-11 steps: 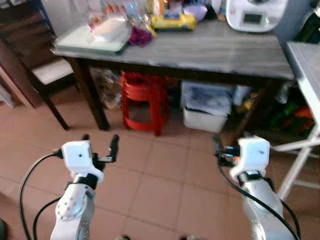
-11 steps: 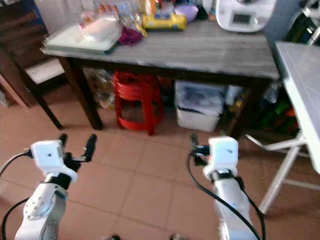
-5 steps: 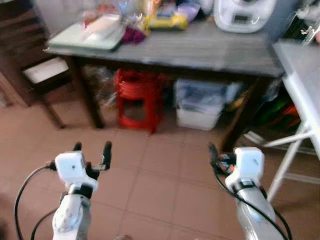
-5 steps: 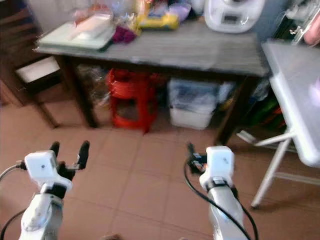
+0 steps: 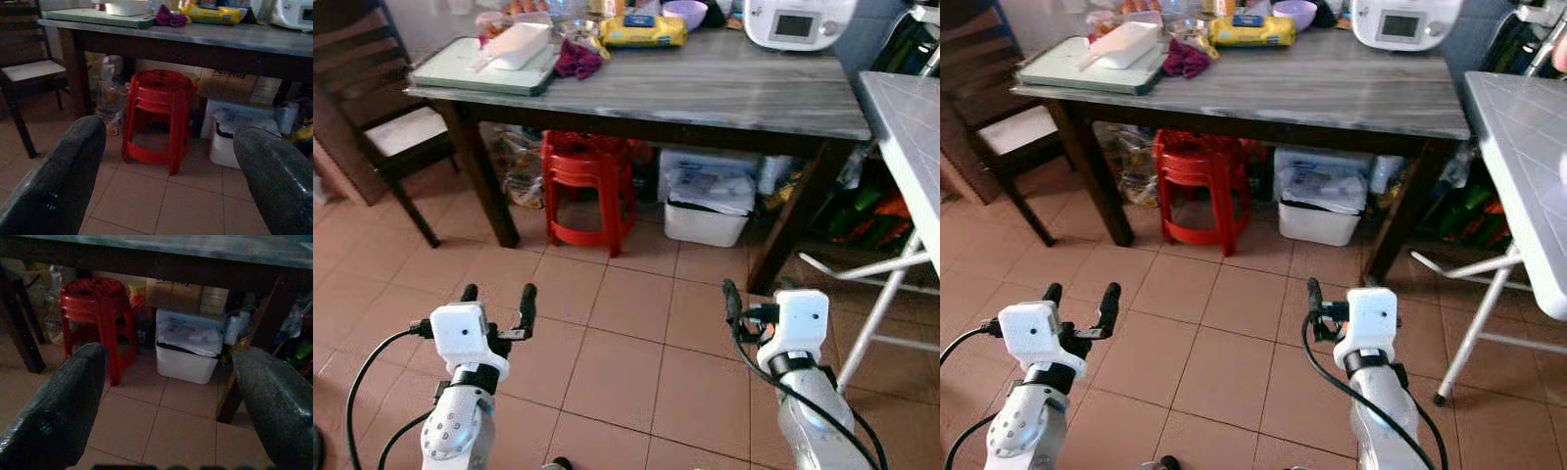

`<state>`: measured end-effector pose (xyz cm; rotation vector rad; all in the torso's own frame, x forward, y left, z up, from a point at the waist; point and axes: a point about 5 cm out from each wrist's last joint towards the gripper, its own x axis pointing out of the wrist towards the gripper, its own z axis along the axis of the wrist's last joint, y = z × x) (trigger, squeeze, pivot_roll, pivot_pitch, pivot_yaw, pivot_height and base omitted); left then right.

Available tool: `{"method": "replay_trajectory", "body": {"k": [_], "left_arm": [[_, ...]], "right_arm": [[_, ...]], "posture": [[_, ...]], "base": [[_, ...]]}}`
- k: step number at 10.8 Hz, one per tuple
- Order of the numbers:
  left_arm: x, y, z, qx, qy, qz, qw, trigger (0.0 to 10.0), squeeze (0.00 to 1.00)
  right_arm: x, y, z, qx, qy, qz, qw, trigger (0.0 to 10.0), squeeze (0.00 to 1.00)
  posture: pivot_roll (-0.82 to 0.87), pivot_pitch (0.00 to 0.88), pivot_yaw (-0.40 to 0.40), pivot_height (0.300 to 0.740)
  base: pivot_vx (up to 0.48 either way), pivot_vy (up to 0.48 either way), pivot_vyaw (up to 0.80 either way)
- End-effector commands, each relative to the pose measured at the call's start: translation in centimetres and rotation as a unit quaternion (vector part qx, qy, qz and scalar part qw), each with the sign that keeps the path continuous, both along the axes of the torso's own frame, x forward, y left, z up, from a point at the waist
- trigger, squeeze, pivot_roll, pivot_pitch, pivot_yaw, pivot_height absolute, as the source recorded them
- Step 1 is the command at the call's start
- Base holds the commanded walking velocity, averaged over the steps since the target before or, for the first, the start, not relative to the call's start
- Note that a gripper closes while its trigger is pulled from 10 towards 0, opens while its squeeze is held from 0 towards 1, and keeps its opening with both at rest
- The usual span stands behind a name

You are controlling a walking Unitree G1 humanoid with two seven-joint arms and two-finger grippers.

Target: Setting the table

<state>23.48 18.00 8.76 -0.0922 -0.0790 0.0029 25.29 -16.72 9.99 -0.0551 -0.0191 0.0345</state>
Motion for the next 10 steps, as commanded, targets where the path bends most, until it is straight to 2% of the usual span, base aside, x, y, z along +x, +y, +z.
{"method": "replay_trajectory", "body": {"k": [1, 2, 10], "left_arm": [[0.15, 0.05, -0.15, 0.002, 0.006, -0.007, 1.0, 10.0, 0.0], [0.14, -0.03, -0.24, -0.003, 0.009, -0.009, 1.0, 10.0, 0.0], [0.62, -0.23, 0.16, -0.001, 0.007, -0.019, 1.0, 10.0, 0.0]], "right_arm": [[-0.17, -0.43, -0.44, 0.0, 0.012, -0.008, 1.0, 10.0, 0.0], [-0.19, -0.43, -0.56, 0.001, 0.014, -0.008, 1.0, 10.0, 0.0], [0.19, -0.22, -0.41, 0.01, 0.009, -0.004, 1.0, 10.0, 0.0]], "posture": [[-0.04, 0.135, 0.019, 0.74], [-0.04, 0.136, 0.019, 0.74], [-0.04, 0.14, 0.026, 0.74]], "base": [[0.0, -0.371, -0.52], [0.0, -0.439, -0.51], [0.0, -0.379, 0.0]]}}
